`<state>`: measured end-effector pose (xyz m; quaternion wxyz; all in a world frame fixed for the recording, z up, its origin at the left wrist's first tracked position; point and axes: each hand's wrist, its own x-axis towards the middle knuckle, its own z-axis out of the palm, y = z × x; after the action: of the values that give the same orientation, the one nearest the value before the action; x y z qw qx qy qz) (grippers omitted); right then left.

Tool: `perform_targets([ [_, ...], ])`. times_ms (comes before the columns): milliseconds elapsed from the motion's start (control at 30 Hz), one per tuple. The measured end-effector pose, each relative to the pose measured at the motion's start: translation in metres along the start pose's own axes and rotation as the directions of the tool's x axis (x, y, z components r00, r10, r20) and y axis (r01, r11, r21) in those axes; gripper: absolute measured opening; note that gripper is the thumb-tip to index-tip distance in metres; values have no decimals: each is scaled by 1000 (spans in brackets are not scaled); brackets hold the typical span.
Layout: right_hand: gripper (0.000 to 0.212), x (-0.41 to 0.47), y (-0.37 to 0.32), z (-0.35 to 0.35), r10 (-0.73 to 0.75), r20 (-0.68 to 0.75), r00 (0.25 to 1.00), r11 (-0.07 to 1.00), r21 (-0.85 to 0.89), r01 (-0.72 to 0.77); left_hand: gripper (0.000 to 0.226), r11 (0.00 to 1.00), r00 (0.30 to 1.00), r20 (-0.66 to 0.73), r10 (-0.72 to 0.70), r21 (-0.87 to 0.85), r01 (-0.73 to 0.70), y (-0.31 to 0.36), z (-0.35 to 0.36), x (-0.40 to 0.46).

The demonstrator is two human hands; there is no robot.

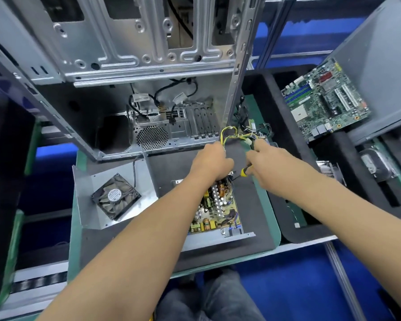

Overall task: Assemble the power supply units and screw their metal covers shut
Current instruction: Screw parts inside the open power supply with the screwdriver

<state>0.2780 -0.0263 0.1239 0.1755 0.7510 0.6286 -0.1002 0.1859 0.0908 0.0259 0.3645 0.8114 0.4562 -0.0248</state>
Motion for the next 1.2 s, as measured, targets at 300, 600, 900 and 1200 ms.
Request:
perform_targets([
  [300, 16, 5, -1, 6, -96, -30, 995, 995, 21, 97, 16, 1000, 1000, 3, -24, 20, 24, 1, 0, 3],
  [600, 28, -2, 0, 2, -96, 58, 994, 995, 40, 93, 23, 996, 996, -21, -90, -28, 89, 1, -1, 2],
  [900, 30, -8, 4, 4, -159, 13, 987, 986, -46, 159, 38, 987, 986, -62, -157, -26, 156, 4, -2, -1],
  [1200, 19, 8, 21, 11, -214, 144, 966, 973, -57, 224, 40, 992, 986, -111, -127, -5, 127, 2, -2, -1],
])
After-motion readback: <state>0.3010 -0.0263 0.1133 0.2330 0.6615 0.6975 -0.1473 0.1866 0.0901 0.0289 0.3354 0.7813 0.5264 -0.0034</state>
